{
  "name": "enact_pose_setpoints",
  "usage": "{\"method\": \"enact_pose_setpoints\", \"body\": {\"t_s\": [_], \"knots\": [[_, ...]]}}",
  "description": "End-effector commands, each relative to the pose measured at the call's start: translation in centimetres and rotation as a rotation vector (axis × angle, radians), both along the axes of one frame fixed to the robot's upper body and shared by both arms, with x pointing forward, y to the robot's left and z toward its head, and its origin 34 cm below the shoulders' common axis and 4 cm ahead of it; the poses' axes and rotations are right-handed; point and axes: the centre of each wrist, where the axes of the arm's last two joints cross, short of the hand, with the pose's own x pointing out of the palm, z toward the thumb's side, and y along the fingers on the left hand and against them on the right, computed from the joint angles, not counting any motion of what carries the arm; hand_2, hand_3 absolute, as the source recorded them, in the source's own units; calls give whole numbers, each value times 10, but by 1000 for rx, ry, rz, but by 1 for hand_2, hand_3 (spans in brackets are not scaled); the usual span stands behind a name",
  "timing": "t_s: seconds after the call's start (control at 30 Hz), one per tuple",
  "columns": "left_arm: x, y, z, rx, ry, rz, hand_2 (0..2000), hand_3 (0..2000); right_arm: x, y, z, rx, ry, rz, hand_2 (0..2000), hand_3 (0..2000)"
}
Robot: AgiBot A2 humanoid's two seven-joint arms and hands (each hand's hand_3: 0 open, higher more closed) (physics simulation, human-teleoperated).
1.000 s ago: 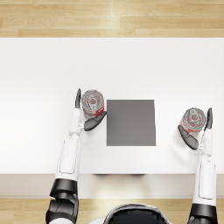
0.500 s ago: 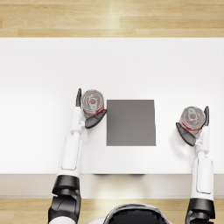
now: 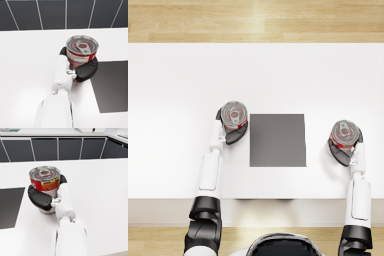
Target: Pick up the red can on the left and place it in the middle, then pick up the red can on the right and place it on top of the can in the middle
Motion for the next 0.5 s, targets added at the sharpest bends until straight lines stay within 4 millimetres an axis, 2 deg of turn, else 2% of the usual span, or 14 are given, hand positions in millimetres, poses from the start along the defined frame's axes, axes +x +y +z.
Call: {"method": "enact_pose_setpoints", "body": {"t_s": [0.03,0.07,0.13,0.33,0.4,0.5], "knots": [[0,0,0,0,0,9,2000,1520,4,-3,11,3,-42,-26,2000,1520],[5,-1,13,-9,-41,8,2000,1520,3,-1,14,1,-57,-24,2000,1520],[-2,-5,29,-11,-131,-10,2000,1520,1,6,33,-12,-132,-17,2000,1520],[-25,-34,75,7,-350,-139,2000,1520,2,29,83,-36,-312,62,2000,1520],[-29,-41,83,6,-385,-166,2000,1520,3,33,94,-38,-352,79,2000,1520],[-31,-53,83,14,-387,-204,2000,1520,4,38,105,-37,-390,99,2000,1520]]}}
